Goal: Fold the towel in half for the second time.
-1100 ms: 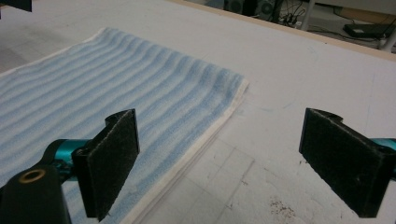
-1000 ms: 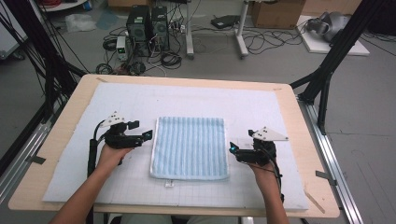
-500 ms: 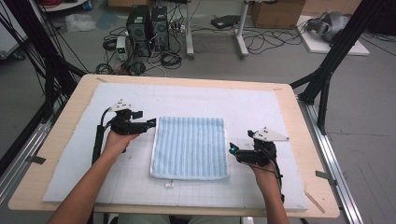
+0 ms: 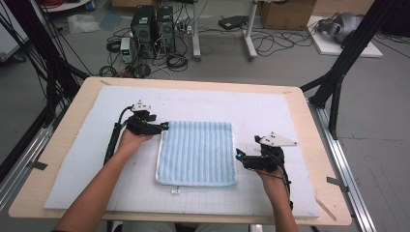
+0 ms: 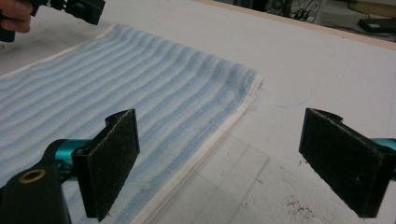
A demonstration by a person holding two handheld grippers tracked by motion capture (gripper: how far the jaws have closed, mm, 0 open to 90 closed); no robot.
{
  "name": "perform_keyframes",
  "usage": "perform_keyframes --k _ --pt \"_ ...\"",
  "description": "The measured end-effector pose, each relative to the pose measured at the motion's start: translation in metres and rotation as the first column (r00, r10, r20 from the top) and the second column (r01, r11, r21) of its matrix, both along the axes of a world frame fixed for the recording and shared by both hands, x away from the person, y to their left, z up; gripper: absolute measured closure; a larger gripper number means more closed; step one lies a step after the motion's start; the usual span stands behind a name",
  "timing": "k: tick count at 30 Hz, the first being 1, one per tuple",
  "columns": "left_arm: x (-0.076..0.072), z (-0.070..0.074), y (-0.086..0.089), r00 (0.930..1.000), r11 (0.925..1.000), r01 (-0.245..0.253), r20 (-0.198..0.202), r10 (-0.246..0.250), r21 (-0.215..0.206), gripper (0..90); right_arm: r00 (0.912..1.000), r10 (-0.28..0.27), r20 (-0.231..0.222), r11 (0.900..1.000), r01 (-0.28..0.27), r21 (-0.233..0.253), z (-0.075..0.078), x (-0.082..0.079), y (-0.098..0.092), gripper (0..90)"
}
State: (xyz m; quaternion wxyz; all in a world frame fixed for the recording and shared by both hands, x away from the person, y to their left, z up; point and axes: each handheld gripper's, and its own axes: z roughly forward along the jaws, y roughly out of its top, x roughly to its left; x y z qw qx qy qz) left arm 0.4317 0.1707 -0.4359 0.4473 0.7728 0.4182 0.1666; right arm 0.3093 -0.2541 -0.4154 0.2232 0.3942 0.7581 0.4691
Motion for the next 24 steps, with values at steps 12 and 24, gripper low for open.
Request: perform_keyframes --k 12,24 --pt "0.006 -0.014 -0.010 0.9986 0.9968 0.052 -0.012 -0.051 0.060 56.2 0.9998 0.003 -0.020 1.000 -0.003 -0.011 -0.005 0.003 0.001 11.5" --pt "0.004 -0.015 -0.014 0.9956 0.9934 0.091 -0.027 -0.090 0.070 83.5 0.9987 0.007 -0.050 1.000 -0.008 -0.007 -0.008 0.010 0.006 11.5"
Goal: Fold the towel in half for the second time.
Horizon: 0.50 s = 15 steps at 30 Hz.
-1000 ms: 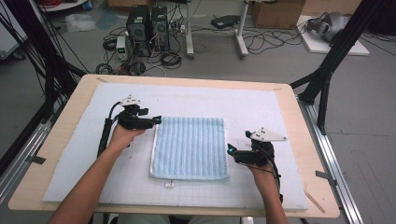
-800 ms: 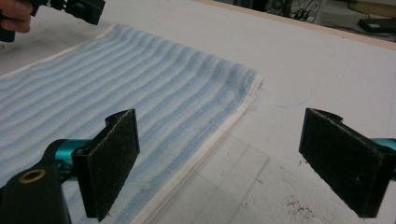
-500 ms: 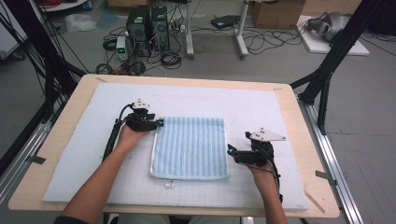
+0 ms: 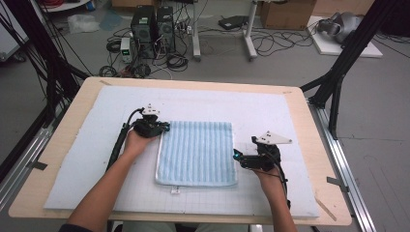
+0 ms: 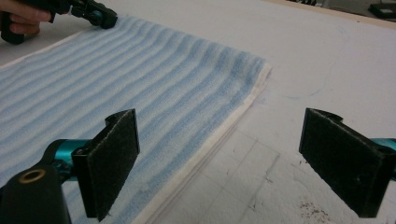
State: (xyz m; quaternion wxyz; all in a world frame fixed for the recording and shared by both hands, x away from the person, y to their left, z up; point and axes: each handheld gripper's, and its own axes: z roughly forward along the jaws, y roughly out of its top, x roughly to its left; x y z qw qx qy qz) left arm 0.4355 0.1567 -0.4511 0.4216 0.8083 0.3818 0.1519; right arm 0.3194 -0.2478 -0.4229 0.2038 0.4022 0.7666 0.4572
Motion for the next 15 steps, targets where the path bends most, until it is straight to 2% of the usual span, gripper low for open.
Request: perform_keyframes --k 5,10,15 --pt "0.001 0.000 0.001 0.9999 0.9998 -0.004 -0.010 0.003 -0.019 83.9 0.9993 0.003 -0.036 1.000 -0.003 -0.008 -0.002 0.013 0.005 11.5" --pt "0.000 -0.001 0.001 0.9999 0.9997 -0.008 -0.013 0.008 -0.025 83.9 0.9944 -0.001 -0.105 0.999 -0.005 -0.053 -0.006 0.046 0.016 11.5" --pt "0.000 -0.001 0.002 0.9998 0.9996 -0.009 -0.018 0.008 -0.028 83.9 0.9889 0.005 -0.148 0.997 -0.017 -0.079 -0.005 0.075 0.028 11.7"
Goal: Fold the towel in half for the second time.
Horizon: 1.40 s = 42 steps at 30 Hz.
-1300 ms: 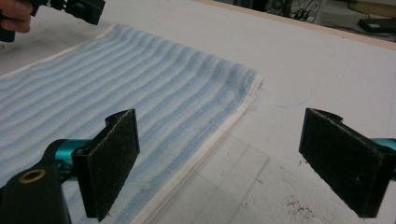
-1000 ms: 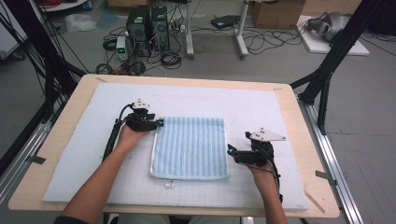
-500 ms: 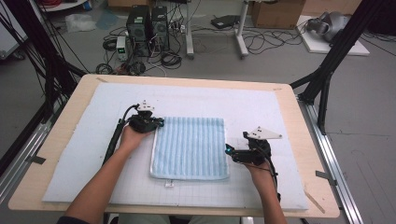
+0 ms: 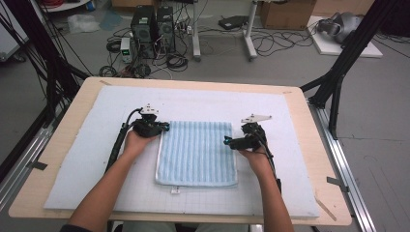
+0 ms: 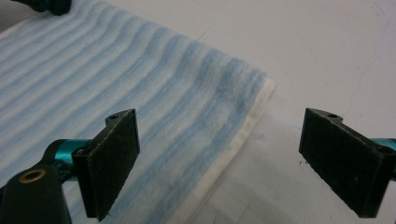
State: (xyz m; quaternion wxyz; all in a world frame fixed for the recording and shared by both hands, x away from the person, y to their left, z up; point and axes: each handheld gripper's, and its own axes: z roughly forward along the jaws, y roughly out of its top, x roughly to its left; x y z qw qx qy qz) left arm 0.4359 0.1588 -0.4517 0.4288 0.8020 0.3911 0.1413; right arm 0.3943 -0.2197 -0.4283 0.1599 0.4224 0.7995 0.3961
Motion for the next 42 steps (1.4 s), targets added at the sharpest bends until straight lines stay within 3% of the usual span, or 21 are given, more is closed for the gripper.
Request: perform_keyframes --k 6,12,15,19,20,23,25,29,34,37,40,42 --pt "0.000 0.000 0.000 1.0000 1.0000 -0.002 -0.001 0.002 -0.003 83.9 0.9996 -0.027 -0.011 1.000 0.027 0.000 -0.001 0.021 0.004 21.8" --pt "0.000 0.000 0.001 1.0000 0.9999 0.001 -0.009 -0.001 -0.012 84.2 0.9988 -0.049 -0.003 0.999 0.049 -0.011 -0.010 0.033 0.004 39.9" --pt "0.000 0.000 0.001 0.9999 0.9999 -0.002 -0.012 0.002 -0.017 84.5 0.9985 -0.033 -0.043 0.999 0.031 -0.033 -0.019 0.038 0.007 45.5" --pt "0.002 0.000 0.003 0.9997 0.9994 -0.008 -0.023 0.007 -0.032 84.9 0.9989 -0.004 -0.048 1.000 0.004 -0.010 -0.018 0.038 0.008 79.0" --pt "0.002 0.000 0.004 0.9994 0.9987 -0.020 -0.029 0.019 -0.048 85.0 0.9991 0.010 -0.041 1.000 -0.011 -0.023 -0.017 0.038 0.010 82.0" --pt "0.006 0.001 0.008 0.9980 0.9936 -0.055 -0.035 0.052 -0.098 85.2 0.9999 0.014 0.003 0.998 -0.013 -0.063 -0.013 0.039 0.013 84.2" --pt "0.009 0.004 0.010 0.9966 0.9892 -0.077 -0.037 0.073 -0.125 85.3 0.9995 -0.006 0.032 0.999 0.008 -0.054 -0.009 0.040 0.014 84.3" --pt "0.010 0.011 0.014 0.9964 0.9815 -0.085 -0.005 0.085 -0.172 85.3 0.9951 -0.040 0.091 0.999 0.041 -0.009 -0.001 0.041 0.015 84.2" --pt "0.003 0.020 0.017 0.9980 0.9827 -0.050 0.029 0.056 -0.178 85.1 0.9955 -0.006 0.095 1.000 0.005 0.013 0.005 0.035 0.011 84.0" --pt "-0.005 0.023 0.016 0.9976 0.9887 -0.027 0.059 0.036 -0.147 85.1 0.9937 0.007 0.112 1.000 -0.010 0.029 0.012 0.028 0.008 84.0" --pt "-0.012 0.026 0.017 0.9981 0.9872 -0.017 0.055 0.026 -0.159 85.0 0.9923 0.029 0.121 0.999 -0.032 0.024 0.017 0.021 0.007 84.0" --pt "-0.018 0.029 0.019 0.9964 0.9857 -0.007 0.082 0.021 -0.168 85.0 0.9911 0.040 0.127 0.999 -0.044 0.022 0.019 0.017 0.006 84.1"
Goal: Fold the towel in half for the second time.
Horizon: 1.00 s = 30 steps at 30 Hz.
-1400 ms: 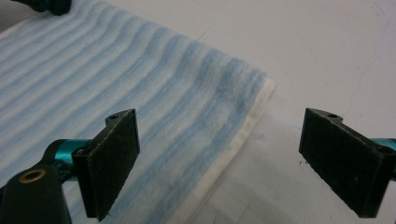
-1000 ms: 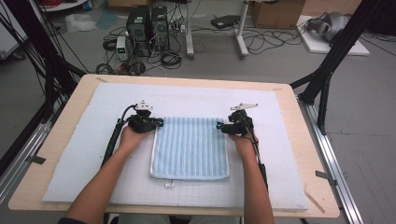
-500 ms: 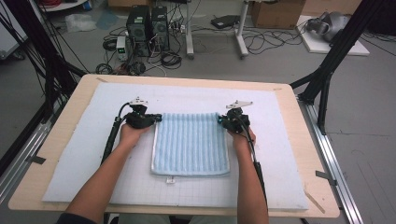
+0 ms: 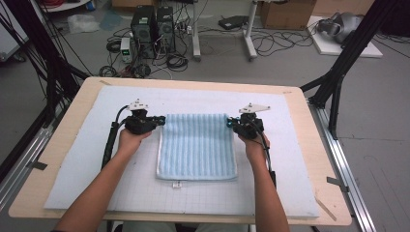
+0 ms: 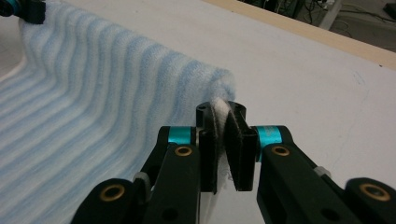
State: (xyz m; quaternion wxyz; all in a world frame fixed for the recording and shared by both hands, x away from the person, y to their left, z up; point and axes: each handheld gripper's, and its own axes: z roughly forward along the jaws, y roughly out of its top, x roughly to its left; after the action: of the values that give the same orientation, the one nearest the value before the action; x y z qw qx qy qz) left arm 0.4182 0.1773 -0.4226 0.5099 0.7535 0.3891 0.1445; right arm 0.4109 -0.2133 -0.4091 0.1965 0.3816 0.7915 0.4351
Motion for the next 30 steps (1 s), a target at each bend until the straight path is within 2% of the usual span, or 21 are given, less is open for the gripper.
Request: perform_keyframes --k 7,9,11,13,20,30 --pt "-0.026 0.004 0.007 0.9985 0.9992 0.034 0.044 -0.033 -0.019 84.8 0.9992 0.024 0.032 0.999 -0.026 0.034 0.002 -0.024 -0.003 84.1" --pt "-0.032 0.004 0.007 0.9980 0.9989 0.039 0.052 -0.037 -0.025 84.7 0.9993 0.033 0.016 0.999 -0.034 0.024 0.003 -0.029 -0.003 84.0" --pt "-0.038 0.005 0.008 0.9970 0.9987 0.044 0.065 -0.043 -0.025 84.6 0.9982 0.035 0.048 0.999 -0.036 0.020 0.005 -0.036 -0.003 84.1" --pt "-0.045 0.005 0.008 0.9961 0.9978 0.055 0.071 -0.052 -0.036 84.6 0.9981 0.037 0.050 0.999 -0.039 0.029 0.006 -0.041 -0.005 84.1" --pt "-0.070 0.002 0.008 0.9931 0.9963 0.082 0.086 -0.079 -0.027 84.4 0.9976 0.048 0.050 0.998 -0.050 0.033 0.003 -0.063 -0.008 84.0" --pt "-0.108 -0.005 0.006 0.9877 0.9933 0.116 0.107 -0.114 -0.007 84.2 0.9979 0.045 0.046 0.998 -0.047 0.044 -0.011 -0.099 -0.012 83.9"
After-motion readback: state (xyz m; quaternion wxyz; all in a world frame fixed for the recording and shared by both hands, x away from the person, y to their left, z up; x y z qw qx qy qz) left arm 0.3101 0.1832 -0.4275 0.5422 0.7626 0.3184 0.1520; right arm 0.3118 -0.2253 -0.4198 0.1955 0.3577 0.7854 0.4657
